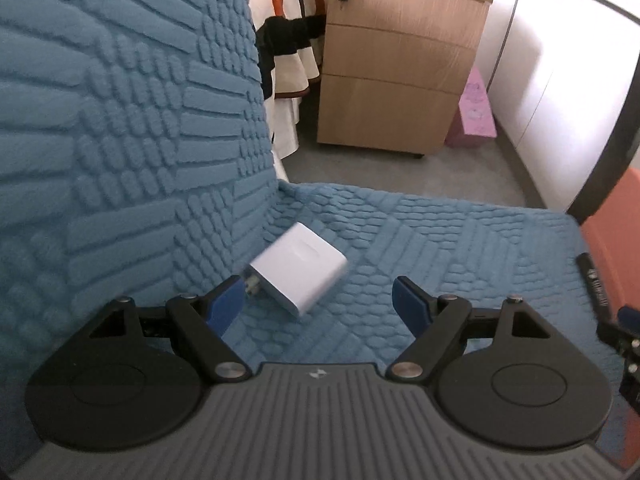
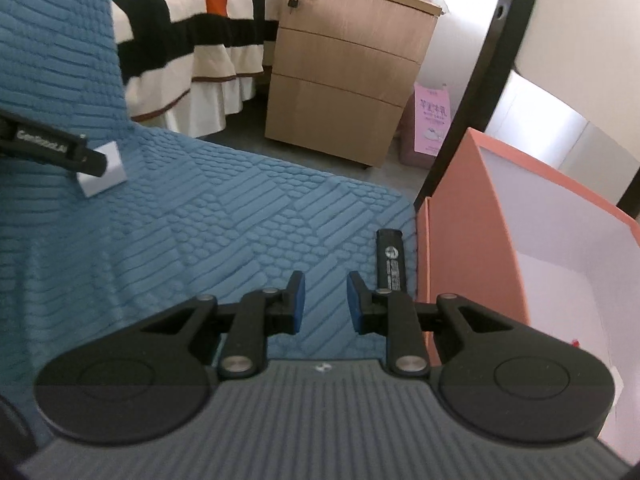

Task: Organize rigid objects
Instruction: 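Move the right tool to the black USB stick while the left tool approaches the white charger, then close the right gripper on the black USB stick while the left gripper grasps the white charger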

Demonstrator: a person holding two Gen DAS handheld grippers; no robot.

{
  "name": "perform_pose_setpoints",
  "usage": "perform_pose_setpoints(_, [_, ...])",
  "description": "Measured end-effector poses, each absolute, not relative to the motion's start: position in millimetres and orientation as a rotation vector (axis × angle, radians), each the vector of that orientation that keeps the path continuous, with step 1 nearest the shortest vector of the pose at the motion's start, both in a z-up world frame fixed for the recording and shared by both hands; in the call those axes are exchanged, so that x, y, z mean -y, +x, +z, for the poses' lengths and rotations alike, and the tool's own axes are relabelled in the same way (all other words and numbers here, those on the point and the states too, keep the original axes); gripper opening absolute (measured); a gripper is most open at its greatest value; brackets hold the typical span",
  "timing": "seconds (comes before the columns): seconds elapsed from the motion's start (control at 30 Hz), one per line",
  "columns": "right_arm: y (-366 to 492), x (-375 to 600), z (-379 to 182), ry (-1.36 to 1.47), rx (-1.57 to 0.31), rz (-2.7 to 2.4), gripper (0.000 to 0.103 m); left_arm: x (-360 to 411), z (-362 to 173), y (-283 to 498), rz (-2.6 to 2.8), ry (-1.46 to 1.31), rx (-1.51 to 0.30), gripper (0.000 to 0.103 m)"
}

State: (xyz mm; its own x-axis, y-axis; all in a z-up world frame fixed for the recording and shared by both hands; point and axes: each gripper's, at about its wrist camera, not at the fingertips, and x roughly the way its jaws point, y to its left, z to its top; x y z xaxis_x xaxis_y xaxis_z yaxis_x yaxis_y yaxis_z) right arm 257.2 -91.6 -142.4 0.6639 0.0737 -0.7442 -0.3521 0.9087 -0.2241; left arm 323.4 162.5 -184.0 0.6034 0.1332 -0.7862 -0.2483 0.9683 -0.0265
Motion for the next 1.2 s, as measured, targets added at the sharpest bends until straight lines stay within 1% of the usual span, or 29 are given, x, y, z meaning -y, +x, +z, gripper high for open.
perform_pose_setpoints(0.03, [262,89,-145,-0.379,-0.815,0.245,0.035,-163,-186,327,0.225,-0.128,-0.903,0.084])
perform_pose_setpoints(0.07, [267,87,-148,-0.395,-0.817,0.242,0.036,-165,-189,331,0.23,-0.121,-0.911,0.084])
perform_pose_setpoints(0.27, [295,80,-162,-0.467,-0.831,0.19,0.036,-168,-203,349,0.241,-0.085,-0.955,0.084])
perform_pose_setpoints(0.6, [327,81,-178,-0.526,-0.893,0.114,0.035,-174,-220,366,0.249,-0.059,-0.999,0.084])
perform_pose_setpoints(0.67, [331,83,-181,-0.533,-0.899,0.1,0.032,-174,-222,367,0.244,-0.058,-1.001,0.084])
perform_pose_setpoints(0.8, [334,83,-183,-0.544,-0.896,0.109,0.033,-174,-227,369,0.231,-0.065,-1.003,0.084])
perform_pose_setpoints(0.87, [338,84,-182,-0.516,-0.908,0.105,0.03,-172,-230,370,0.232,-0.06,-1.001,0.084])
perform_pose_setpoints(0.93, [341,88,-179,-0.467,-0.932,0.102,0.03,-170,-233,371,0.229,-0.043,-1.004,0.084])
perform_pose_setpoints(1.0, [344,89,-179,-0.465,-0.941,0.108,0.028,-169,-235,370,0.223,-0.035,-0.998,0.082])
perform_pose_setpoints(1.03, [344,89,-179,-0.47,-0.942,0.108,0.022,-170,-235,370,0.221,-0.039,-0.996,0.081])
perform_pose_setpoints(1.07, [344,89,-178,-0.476,-0.941,0.102,0.013,-170,-235,369,0.221,-0.038,-0.994,0.078])
perform_pose_setpoints(1.1, [345,90,-178,-0.481,-0.94,0.093,0.011,-171,-234,369,0.226,-0.033,-0.988,0.071])
perform_pose_setpoints(1.13, [346,92,-176,-0.465,-0.947,0.099,0.005,-172,-233,367,0.228,-0.037,-0.986,0.069])
perform_pose_setpoints(1.17, [347,92,-175,-0.453,-0.954,0.106,0.003,-174,-232,366,0.228,-0.05,-0.986,0.068])
perform_pose_setpoints(1.2, [347,92,-174,-0.445,-0.964,0.113,0.003,-175,-231,364,0.225,-0.058,-0.985,0.065])
